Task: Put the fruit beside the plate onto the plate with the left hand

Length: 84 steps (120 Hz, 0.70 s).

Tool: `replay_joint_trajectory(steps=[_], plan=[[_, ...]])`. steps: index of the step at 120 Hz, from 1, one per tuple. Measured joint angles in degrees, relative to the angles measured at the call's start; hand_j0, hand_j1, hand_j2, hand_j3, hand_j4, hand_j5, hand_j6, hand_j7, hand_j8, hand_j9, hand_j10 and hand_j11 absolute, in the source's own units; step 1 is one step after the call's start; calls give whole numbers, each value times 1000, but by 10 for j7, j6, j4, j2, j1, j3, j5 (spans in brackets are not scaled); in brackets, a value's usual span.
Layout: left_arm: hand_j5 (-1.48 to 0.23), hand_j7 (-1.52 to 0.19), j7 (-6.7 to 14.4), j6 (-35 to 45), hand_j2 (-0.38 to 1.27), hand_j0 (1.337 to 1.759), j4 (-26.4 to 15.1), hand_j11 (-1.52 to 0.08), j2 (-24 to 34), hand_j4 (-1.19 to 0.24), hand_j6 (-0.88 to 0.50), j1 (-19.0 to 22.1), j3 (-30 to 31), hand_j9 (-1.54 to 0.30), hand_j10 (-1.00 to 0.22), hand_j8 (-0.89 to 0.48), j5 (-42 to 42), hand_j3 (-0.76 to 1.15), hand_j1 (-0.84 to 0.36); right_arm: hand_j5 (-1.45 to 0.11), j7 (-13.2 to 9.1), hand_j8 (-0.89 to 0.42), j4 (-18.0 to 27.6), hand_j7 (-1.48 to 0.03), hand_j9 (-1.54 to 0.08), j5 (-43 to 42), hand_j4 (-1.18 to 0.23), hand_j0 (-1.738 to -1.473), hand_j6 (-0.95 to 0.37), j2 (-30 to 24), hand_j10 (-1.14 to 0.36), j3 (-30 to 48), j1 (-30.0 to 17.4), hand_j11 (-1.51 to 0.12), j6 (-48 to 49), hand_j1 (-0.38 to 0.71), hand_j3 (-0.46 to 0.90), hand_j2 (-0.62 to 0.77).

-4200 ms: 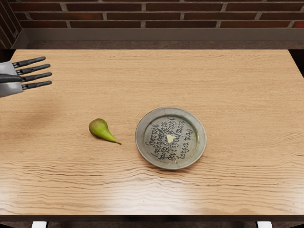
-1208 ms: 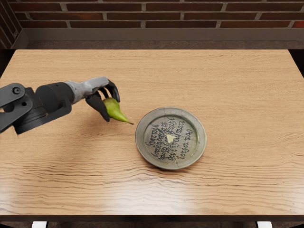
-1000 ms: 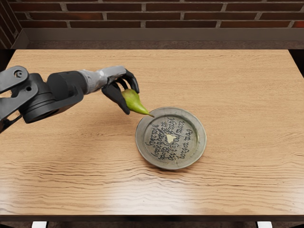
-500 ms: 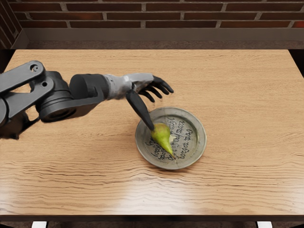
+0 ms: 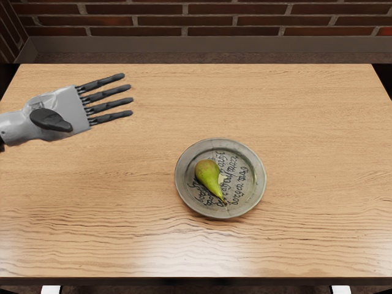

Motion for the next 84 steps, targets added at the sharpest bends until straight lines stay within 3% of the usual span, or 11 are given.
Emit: replay_joint_trajectory(steps=[35, 62, 84], plan=[[-40, -40, 0, -4, 10, 1658, 88, -40, 28, -29, -26, -15, -32, -40, -29, -27, -36, 0, 314, 0, 0, 0, 0, 0, 0, 0, 0, -1658, 0, 0, 0, 0, 2, 0, 0, -349, 0, 0], [-33, -33, 0, -4, 7, 1658, 135, -33, 28, -23, -22, -28, -36, -33, -23, -22, -38, 0, 319, 0, 0, 0, 0, 0, 0, 0, 0, -1658, 0, 0, 0, 0, 3, 0, 0, -349, 0, 0], [-31, -31, 0, -4, 6, 1658, 147, -31, 28, -21, -20, -29, -33, -31, -22, -20, -38, 0, 320, 0, 0, 0, 0, 0, 0, 0, 0, -1658, 0, 0, 0, 0, 3, 0, 0, -349, 0, 0]])
